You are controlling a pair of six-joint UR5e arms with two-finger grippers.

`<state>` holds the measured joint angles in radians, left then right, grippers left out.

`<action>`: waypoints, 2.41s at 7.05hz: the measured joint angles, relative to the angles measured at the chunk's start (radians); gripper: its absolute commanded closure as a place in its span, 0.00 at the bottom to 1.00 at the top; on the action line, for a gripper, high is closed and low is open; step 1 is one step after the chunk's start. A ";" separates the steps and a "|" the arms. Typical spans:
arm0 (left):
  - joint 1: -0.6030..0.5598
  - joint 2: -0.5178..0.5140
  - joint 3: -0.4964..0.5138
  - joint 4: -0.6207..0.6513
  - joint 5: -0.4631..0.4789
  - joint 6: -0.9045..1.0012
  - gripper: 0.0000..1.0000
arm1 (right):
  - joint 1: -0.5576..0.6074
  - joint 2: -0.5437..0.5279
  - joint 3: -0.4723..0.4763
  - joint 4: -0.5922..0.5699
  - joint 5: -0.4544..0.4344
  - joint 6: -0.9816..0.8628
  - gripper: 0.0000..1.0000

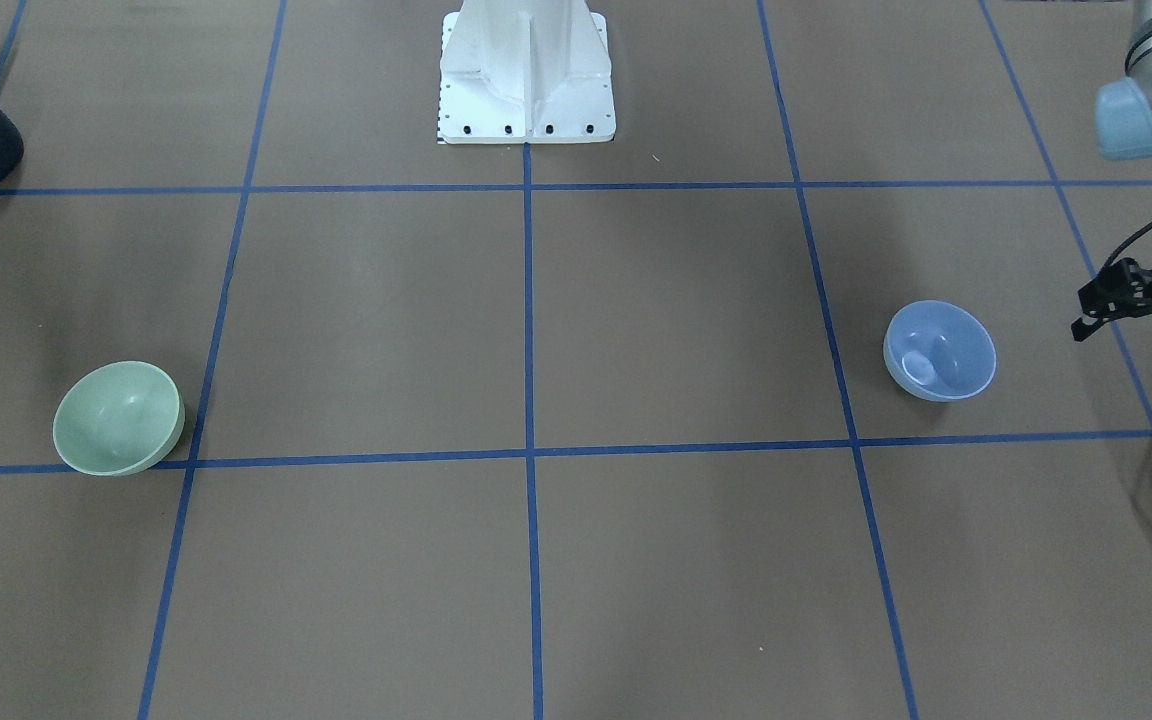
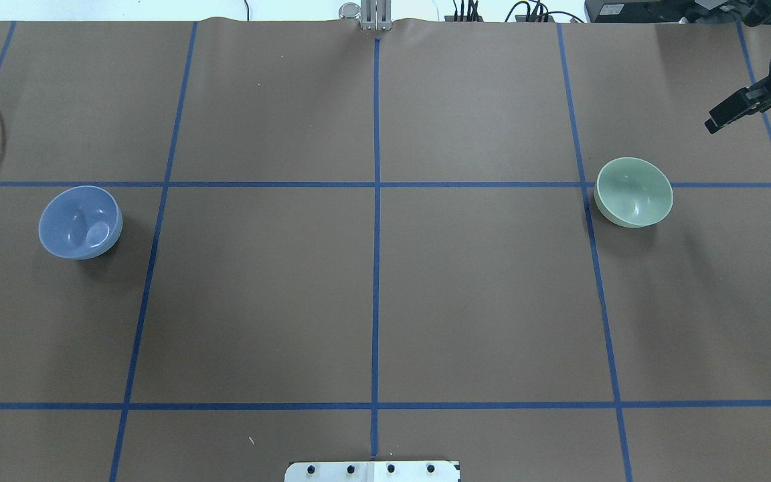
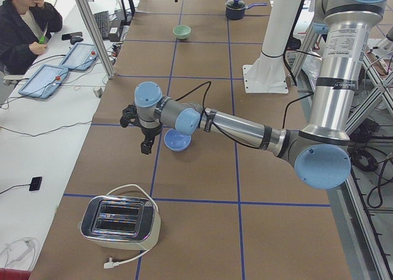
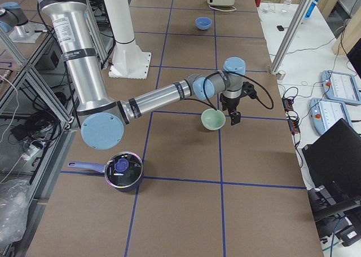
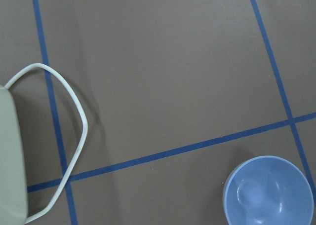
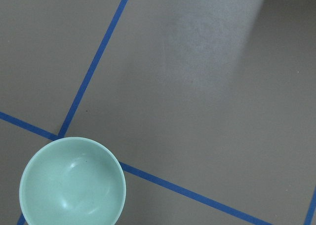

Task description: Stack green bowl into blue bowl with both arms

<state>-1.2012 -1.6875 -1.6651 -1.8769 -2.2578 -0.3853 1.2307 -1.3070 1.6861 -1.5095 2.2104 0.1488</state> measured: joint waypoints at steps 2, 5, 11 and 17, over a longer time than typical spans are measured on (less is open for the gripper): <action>0.099 -0.004 0.100 -0.135 0.056 -0.065 0.17 | -0.007 0.000 -0.001 0.000 -0.006 0.004 0.00; 0.162 -0.011 0.160 -0.219 0.064 -0.079 1.00 | -0.008 0.001 -0.002 -0.001 -0.008 0.005 0.00; 0.169 -0.021 0.057 -0.214 -0.020 -0.167 1.00 | -0.008 0.000 -0.002 -0.001 -0.008 0.006 0.00; 0.431 -0.448 0.038 0.082 0.124 -0.662 1.00 | -0.010 0.001 -0.002 -0.002 -0.008 0.008 0.00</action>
<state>-0.7706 -2.1354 -1.6267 -1.7949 -2.1336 -1.0476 1.2211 -1.3065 1.6843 -1.5113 2.2028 0.1564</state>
